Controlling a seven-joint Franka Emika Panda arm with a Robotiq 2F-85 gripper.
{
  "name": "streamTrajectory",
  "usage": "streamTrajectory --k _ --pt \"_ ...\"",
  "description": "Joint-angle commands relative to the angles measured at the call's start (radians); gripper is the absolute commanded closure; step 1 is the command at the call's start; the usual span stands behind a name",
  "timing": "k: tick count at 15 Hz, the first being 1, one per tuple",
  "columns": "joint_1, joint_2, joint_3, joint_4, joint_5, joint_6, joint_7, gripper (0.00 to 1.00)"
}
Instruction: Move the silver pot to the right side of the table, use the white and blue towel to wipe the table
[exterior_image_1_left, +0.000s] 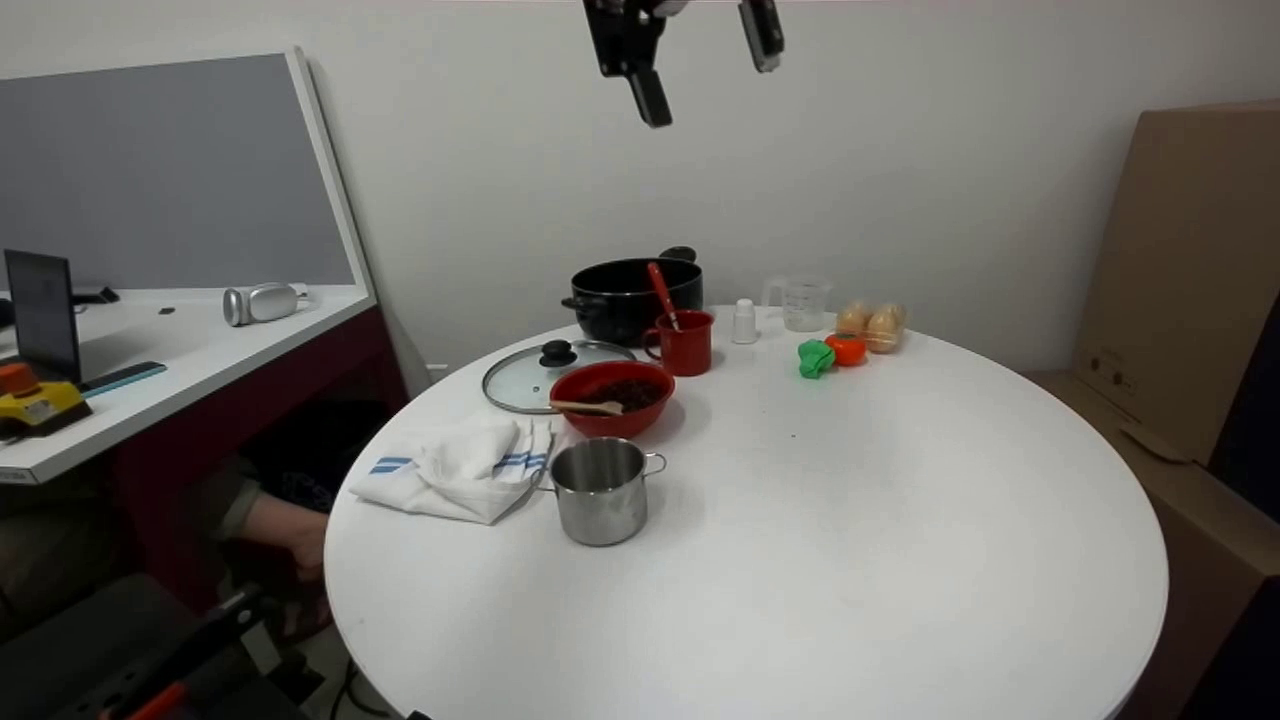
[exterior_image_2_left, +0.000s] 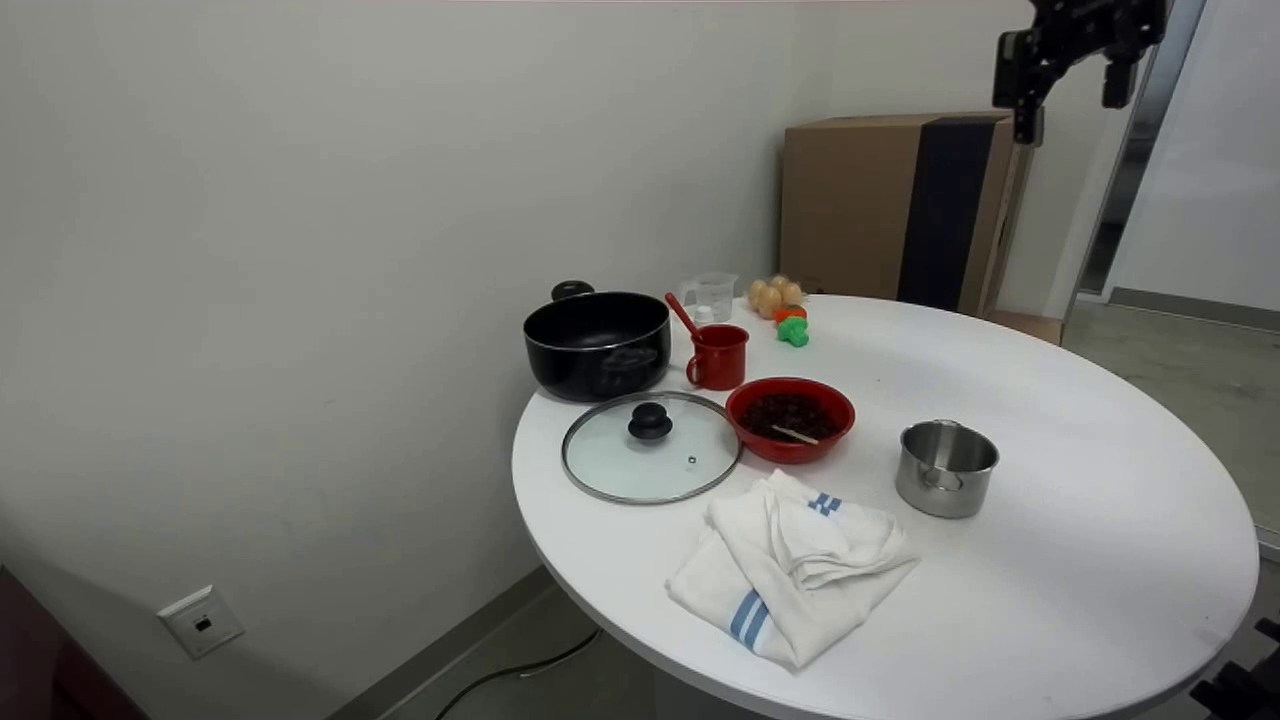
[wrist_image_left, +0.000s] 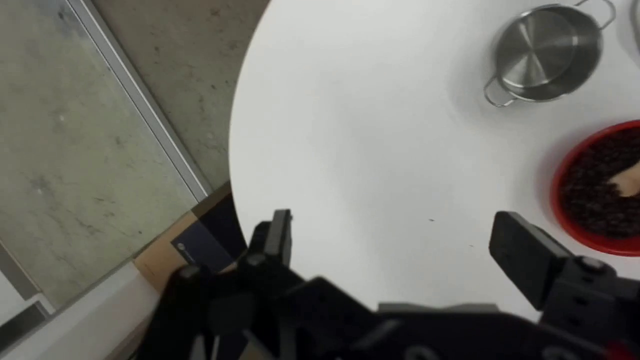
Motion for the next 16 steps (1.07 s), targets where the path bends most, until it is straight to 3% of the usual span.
streamTrajectory --k 1,5,10,16 --pt "-0.054 0.081 -0.064 0.027 -0.059 0.032 -0.003 0.0" --pt "-0.07 0.159 -0.1 0.032 -0.066 0.101 -0.005 0.0" --pt "-0.041 0.243 -0.091 0.048 -0.052 0.181 -0.013 0.0" --pt "0.02 0.374 -0.053 0.127 0.003 0.158 -0.051 0.0"
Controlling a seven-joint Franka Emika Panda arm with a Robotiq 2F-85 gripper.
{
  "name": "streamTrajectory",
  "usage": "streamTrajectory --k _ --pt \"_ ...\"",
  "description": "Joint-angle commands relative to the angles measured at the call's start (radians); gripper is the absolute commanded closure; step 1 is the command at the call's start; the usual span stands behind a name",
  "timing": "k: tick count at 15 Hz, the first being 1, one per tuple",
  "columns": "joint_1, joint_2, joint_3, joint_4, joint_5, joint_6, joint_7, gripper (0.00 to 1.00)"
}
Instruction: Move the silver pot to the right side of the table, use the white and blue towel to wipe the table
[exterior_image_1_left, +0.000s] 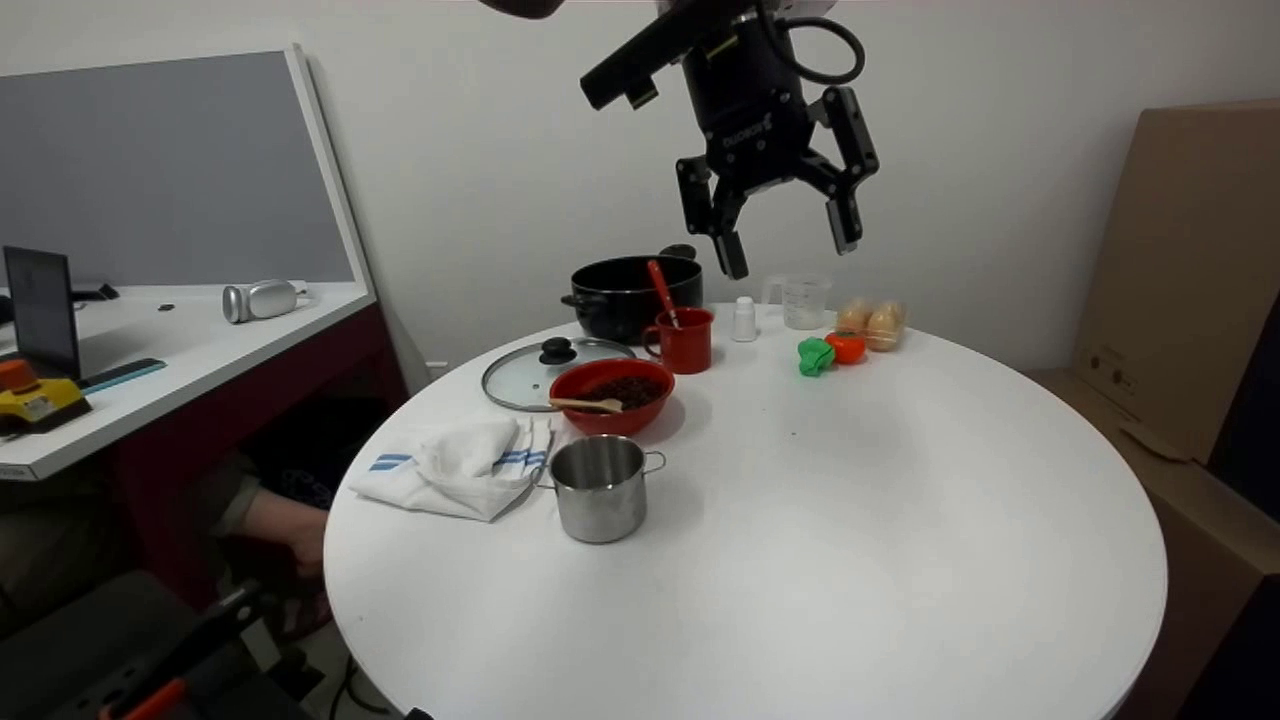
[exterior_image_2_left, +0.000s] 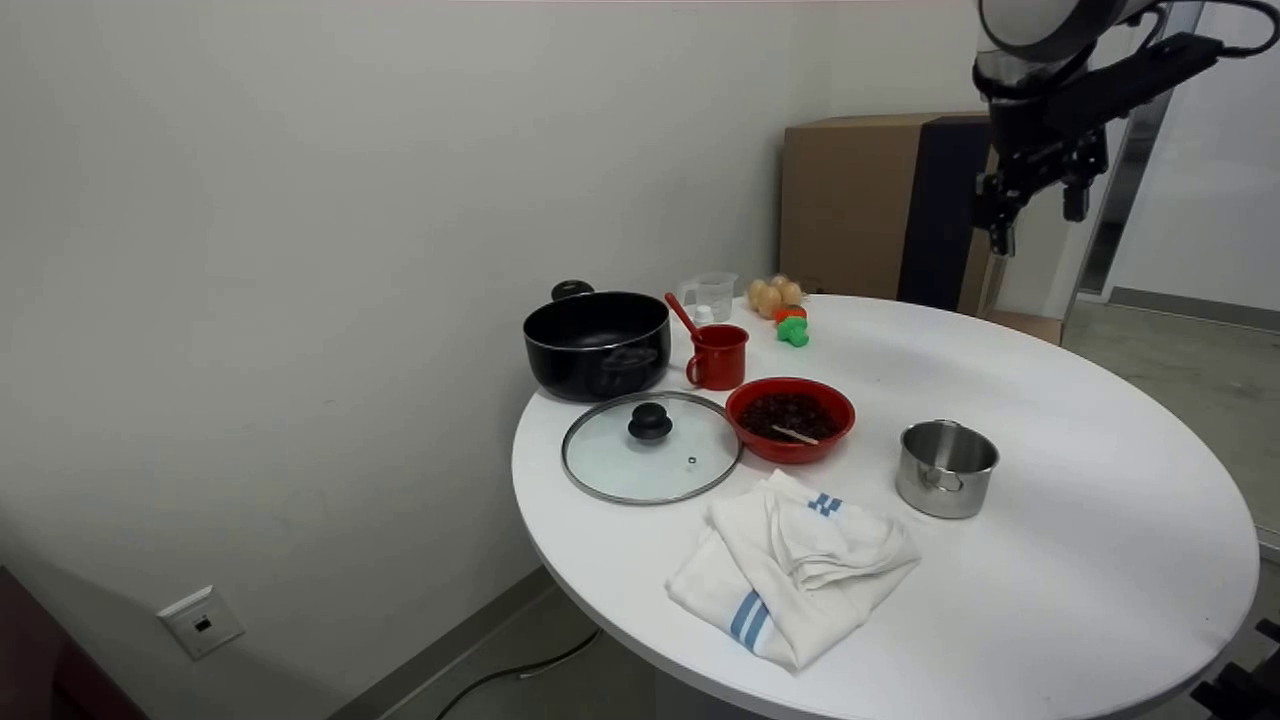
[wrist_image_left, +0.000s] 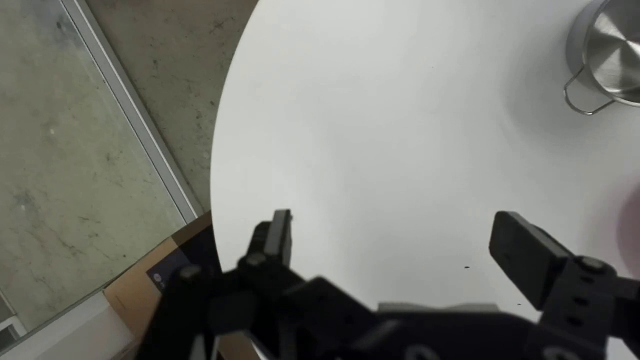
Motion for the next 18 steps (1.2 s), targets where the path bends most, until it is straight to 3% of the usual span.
streamTrajectory --k 1,3,8,14,18 --pt "0.031 0.089 0.021 0.08 0.06 -0.024 -0.065 0.0" --pt "0.047 0.106 0.041 0.087 0.096 -0.035 -0.112 0.0" --pt "0.088 0.05 0.054 0.025 0.053 -0.031 -0.15 0.0" --pt "0.086 0.093 0.046 0.051 0.067 -0.01 -0.119 0.0" --pt "0.143 0.063 0.072 -0.055 0.017 0.057 -0.025 0.0"
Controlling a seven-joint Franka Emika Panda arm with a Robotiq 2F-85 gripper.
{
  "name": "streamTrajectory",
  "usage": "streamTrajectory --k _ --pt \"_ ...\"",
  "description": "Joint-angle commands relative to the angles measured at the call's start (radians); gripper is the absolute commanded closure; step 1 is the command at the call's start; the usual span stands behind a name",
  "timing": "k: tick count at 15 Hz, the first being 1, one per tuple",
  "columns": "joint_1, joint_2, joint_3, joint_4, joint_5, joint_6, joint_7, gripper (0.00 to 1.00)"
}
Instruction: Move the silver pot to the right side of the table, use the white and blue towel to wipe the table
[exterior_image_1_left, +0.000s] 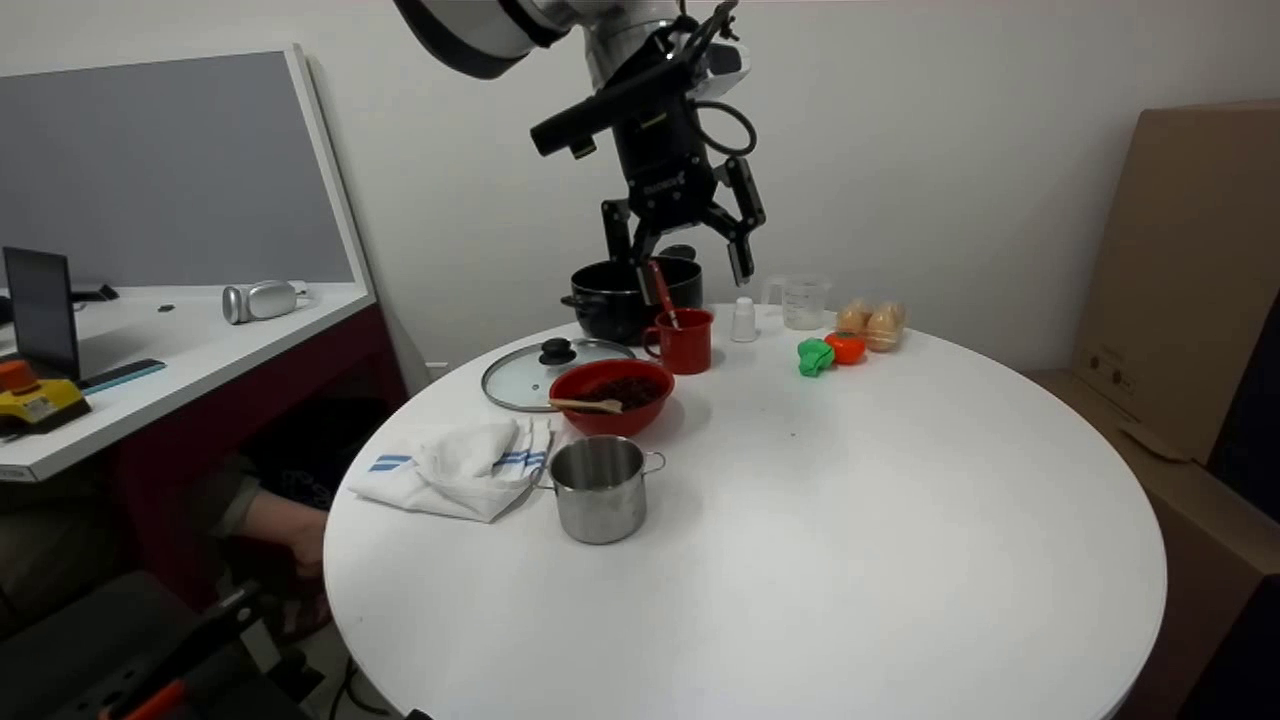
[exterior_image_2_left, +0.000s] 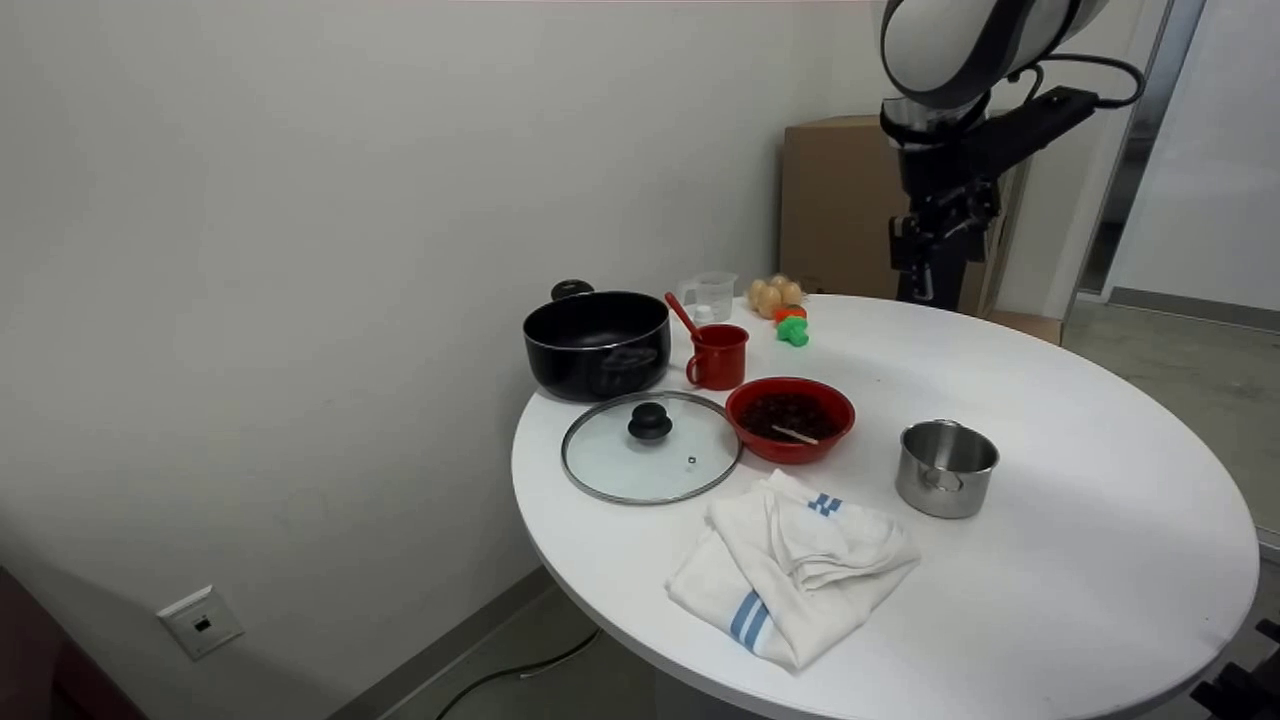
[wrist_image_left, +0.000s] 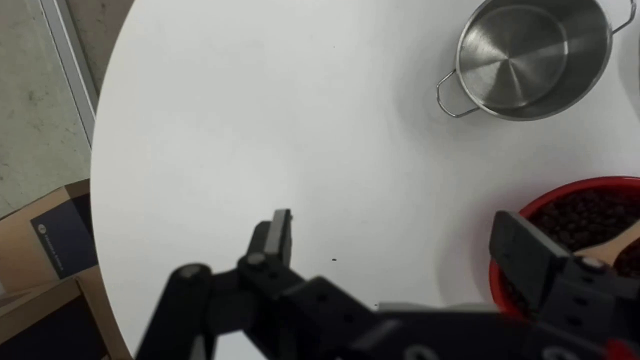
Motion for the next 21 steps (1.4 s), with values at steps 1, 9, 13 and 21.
streamTrajectory --k 1,9,13,21 --pt "0.065 -0.022 0.021 -0.116 -0.056 0.076 0.108 0.0" --pt "0.133 0.073 0.034 -0.271 -0.069 0.2 0.175 0.0" --pt "0.123 0.061 -0.009 -0.328 -0.085 0.242 0.186 0.0" --pt "0.127 0.042 -0.067 -0.402 -0.132 0.341 0.214 0.0"
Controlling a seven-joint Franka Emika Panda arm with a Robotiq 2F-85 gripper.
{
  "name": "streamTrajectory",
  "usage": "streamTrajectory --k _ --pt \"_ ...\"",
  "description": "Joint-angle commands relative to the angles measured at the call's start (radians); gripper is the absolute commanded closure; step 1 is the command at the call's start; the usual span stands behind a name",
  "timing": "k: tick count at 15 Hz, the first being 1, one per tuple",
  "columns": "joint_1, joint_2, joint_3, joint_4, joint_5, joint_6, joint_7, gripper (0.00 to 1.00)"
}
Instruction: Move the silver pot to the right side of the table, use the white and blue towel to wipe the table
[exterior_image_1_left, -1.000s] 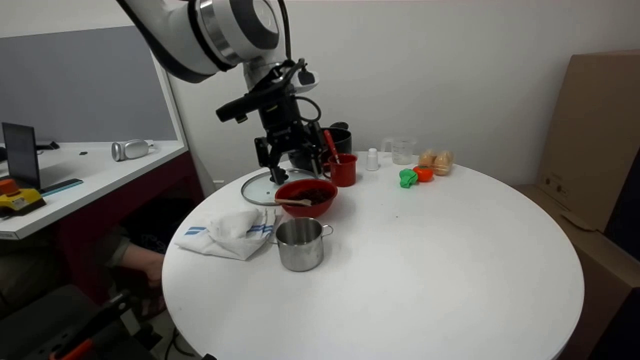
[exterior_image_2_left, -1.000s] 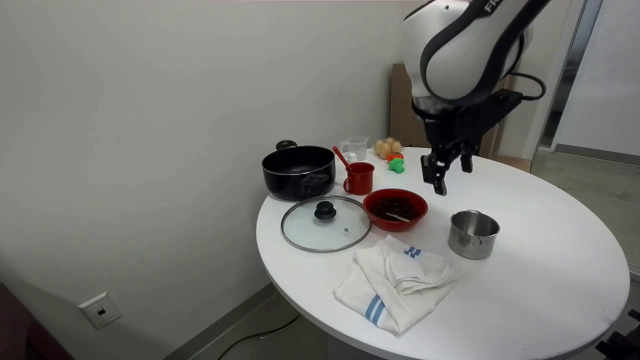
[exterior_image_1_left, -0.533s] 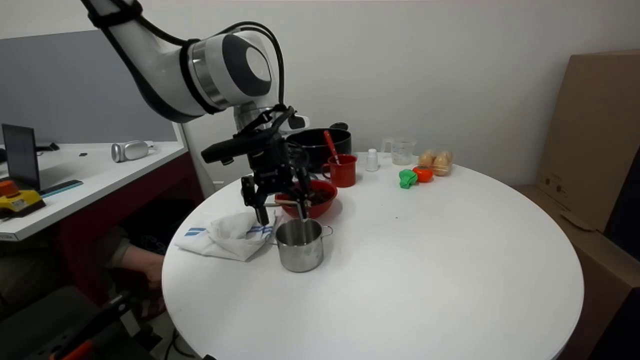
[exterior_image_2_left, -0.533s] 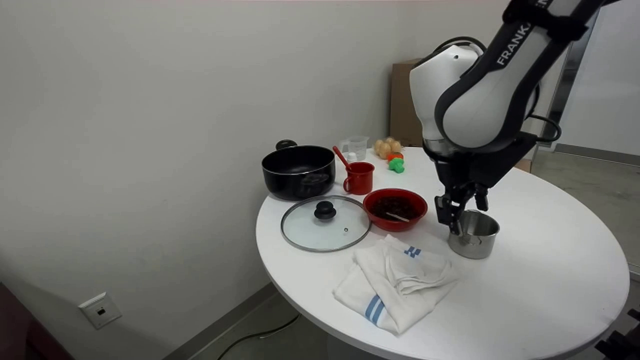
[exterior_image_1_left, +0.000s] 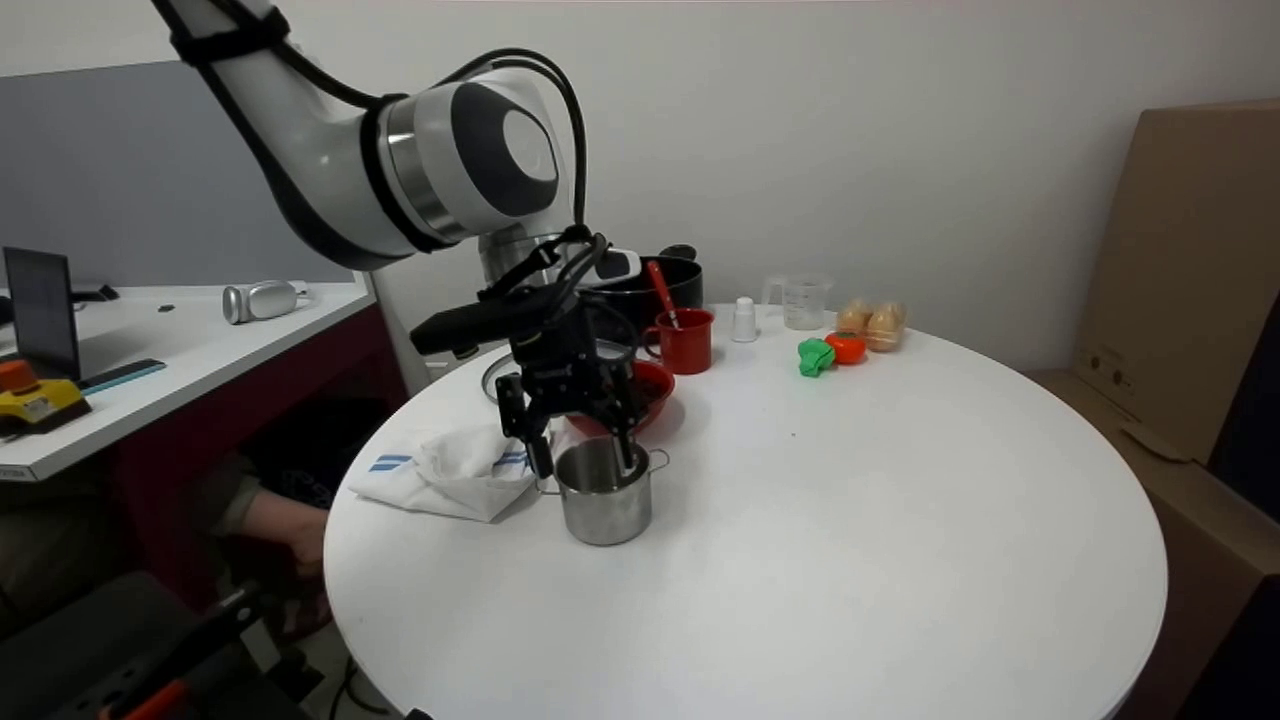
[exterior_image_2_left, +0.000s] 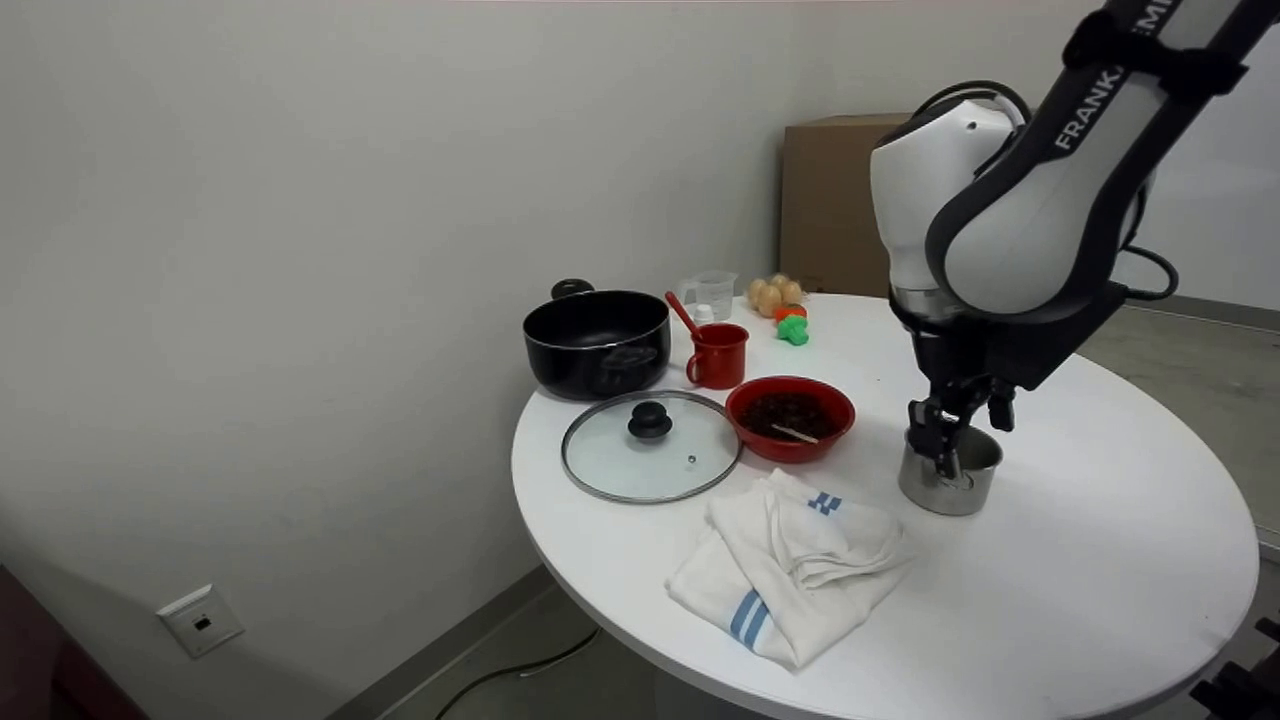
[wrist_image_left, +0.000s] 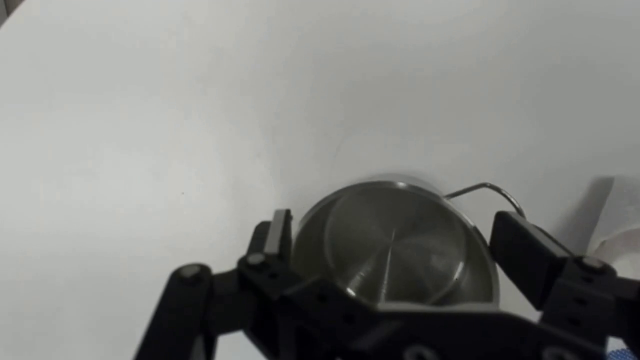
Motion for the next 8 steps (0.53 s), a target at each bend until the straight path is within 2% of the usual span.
streamTrajectory --k 1,8 --pt "0.005 -0.029 -0.022 -0.053 -0.043 0.058 0.032 0.0" --pt "0.006 -0.023 -0.037 -0.057 -0.041 0.079 0.019 0.0"
